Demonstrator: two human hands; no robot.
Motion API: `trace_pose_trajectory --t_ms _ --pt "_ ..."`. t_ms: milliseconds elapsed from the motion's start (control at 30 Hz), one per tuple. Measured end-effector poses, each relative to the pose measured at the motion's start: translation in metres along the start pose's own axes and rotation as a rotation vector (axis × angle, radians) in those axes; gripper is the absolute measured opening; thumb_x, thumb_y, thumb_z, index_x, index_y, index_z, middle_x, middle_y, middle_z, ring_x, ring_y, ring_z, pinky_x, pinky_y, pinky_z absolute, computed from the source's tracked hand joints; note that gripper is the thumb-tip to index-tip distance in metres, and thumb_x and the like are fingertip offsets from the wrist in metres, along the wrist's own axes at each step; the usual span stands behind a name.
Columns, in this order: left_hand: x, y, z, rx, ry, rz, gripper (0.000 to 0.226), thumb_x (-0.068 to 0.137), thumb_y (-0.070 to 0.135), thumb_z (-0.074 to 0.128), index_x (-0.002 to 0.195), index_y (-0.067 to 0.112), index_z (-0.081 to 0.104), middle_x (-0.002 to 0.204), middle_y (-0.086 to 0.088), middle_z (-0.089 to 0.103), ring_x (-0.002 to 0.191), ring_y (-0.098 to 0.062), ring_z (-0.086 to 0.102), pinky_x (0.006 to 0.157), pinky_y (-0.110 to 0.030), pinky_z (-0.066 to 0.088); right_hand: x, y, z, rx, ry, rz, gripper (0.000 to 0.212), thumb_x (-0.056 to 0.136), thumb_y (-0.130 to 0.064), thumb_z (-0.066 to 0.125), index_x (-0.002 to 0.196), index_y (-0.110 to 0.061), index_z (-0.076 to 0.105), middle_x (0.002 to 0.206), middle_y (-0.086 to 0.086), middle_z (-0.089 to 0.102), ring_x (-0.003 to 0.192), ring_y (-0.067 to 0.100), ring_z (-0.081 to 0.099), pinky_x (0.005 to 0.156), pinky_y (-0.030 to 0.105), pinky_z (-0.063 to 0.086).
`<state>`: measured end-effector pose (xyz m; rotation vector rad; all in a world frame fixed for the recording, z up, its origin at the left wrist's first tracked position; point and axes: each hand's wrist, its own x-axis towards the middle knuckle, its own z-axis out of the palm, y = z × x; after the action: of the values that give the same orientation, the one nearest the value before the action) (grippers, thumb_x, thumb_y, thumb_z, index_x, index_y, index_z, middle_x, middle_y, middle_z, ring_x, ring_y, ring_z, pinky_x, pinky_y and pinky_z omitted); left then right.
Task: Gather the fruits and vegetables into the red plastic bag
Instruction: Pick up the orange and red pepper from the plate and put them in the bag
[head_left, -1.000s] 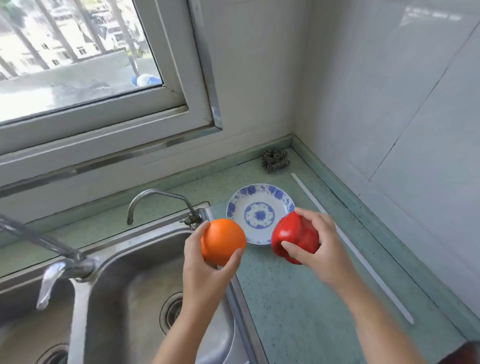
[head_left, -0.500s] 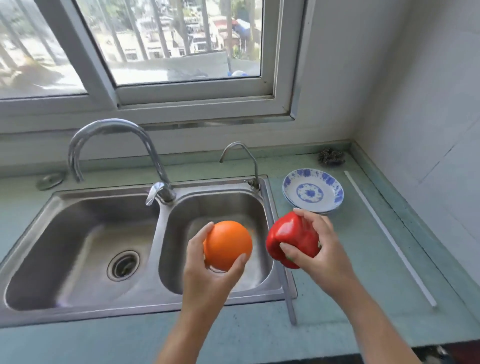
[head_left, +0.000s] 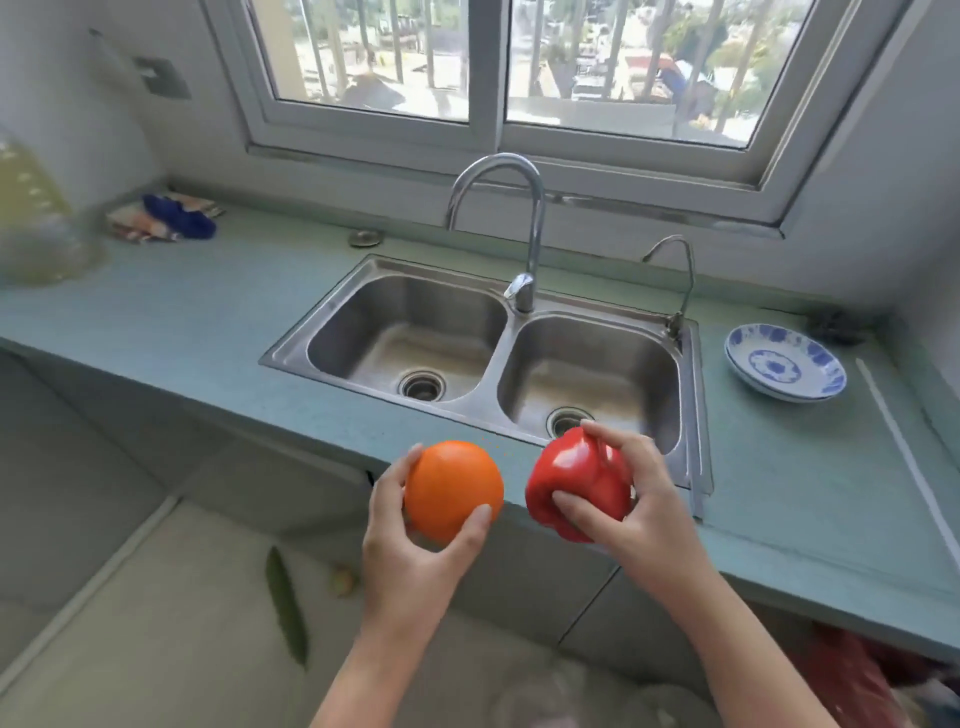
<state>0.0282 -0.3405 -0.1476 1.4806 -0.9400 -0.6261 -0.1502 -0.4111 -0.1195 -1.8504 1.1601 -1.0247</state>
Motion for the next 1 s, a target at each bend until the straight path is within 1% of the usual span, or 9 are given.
trace_pose_trajectory --t_ms 100,200,333,500,633,700,767,900,1000 --pt "-0.016 -0.003 -0.046 -0.005 0.103 -0.009 0.066 0.058 0.036 0.082 0.106 0.061 0.044 0.120 0.021 0.048 0.104 -0.012 0.058 0.079 -0.022 0.050 -0.006 -0.024 0.036 0.018 -0.103 -0.056 0.057 0.061 -0.034 0.073 0.108 -0.053 0.046 0.116 -0.017 0.044 0.105 -0.005 0.044 0.082 0.006 0.038" --pt "-0.027 -0.007 -0.091 0.040 0.218 -0.021 0.066 0.053 0.049 0.074 0.108 0.062 0.042 0.122 0.019 0.049 0.105 -0.013 0.057 0.082 -0.031 0.051 -0.009 -0.048 0.072 0.053 -0.215 -0.103 0.056 0.062 -0.032 0.073 0.107 -0.052 0.048 0.113 -0.020 0.044 0.105 -0.005 0.045 0.082 0.015 0.043" --pt "-0.039 -0.015 -0.146 0.061 0.405 -0.032 0.068 0.050 0.055 0.068 0.113 0.051 0.043 0.126 0.009 0.050 0.107 -0.017 0.056 0.088 -0.038 0.050 -0.007 -0.078 0.124 0.064 -0.370 -0.183 0.054 0.062 -0.031 0.072 0.109 -0.045 0.049 0.114 -0.009 0.047 0.103 -0.008 0.045 0.077 0.004 0.039" --pt "-0.053 -0.028 -0.217 0.084 0.611 -0.057 0.069 0.050 0.055 0.068 0.115 0.049 0.044 0.125 0.009 0.051 0.107 -0.014 0.056 0.085 -0.031 0.049 -0.005 -0.115 0.210 0.115 -0.556 -0.235 0.055 0.061 -0.038 0.071 0.110 -0.048 0.050 0.117 -0.016 0.046 0.105 0.003 0.050 0.082 0.015 0.044" --pt "-0.054 -0.034 -0.283 0.082 0.761 -0.041 0.069 0.051 0.053 0.071 0.115 0.046 0.046 0.125 0.013 0.052 0.106 -0.008 0.057 0.083 -0.020 0.049 -0.007 -0.150 0.291 0.180 -0.661 -0.287 0.055 0.066 -0.033 0.076 0.113 -0.045 0.048 0.120 -0.013 0.045 0.106 -0.006 0.045 0.073 0.003 0.040" --pt "-0.052 -0.035 -0.318 0.077 0.832 -0.030 0.069 0.051 0.052 0.072 0.114 0.045 0.047 0.123 0.018 0.051 0.106 -0.005 0.057 0.081 -0.017 0.049 -0.007 -0.169 0.333 0.206 -0.703 -0.322 0.054 0.064 -0.038 0.072 0.111 -0.047 0.047 0.118 -0.016 0.045 0.104 -0.011 0.044 0.075 0.000 0.036" --pt "-0.048 -0.035 -0.353 0.095 0.892 -0.022 0.068 0.051 0.050 0.072 0.114 0.044 0.047 0.122 0.019 0.051 0.105 -0.004 0.057 0.082 -0.020 0.050 -0.006 -0.191 0.374 0.247 -0.741 -0.337 0.054 0.066 -0.038 0.072 0.112 -0.045 0.046 0.117 -0.016 0.046 0.102 -0.012 0.045 0.076 0.000 0.035" --pt "-0.036 -0.032 -0.424 0.126 0.983 -0.040 0.069 0.051 0.051 0.073 0.115 0.044 0.048 0.123 0.017 0.052 0.104 -0.004 0.057 0.080 -0.020 0.051 -0.002 -0.236 0.443 0.322 -0.816 -0.376 0.055 0.071 -0.024 0.077 0.112 -0.044 0.047 0.118 -0.015 0.045 0.102 -0.012 0.044 0.074 0.000 0.037" --pt "-0.027 -0.029 -0.473 0.138 1.035 -0.050 0.069 0.050 0.051 0.074 0.113 0.044 0.048 0.124 0.012 0.053 0.102 -0.007 0.059 0.079 -0.020 0.051 0.001 -0.270 0.487 0.352 -0.850 -0.416 0.055 0.069 -0.032 0.078 0.111 -0.046 0.047 0.118 -0.016 0.045 0.102 -0.011 0.045 0.074 0.000 0.037"
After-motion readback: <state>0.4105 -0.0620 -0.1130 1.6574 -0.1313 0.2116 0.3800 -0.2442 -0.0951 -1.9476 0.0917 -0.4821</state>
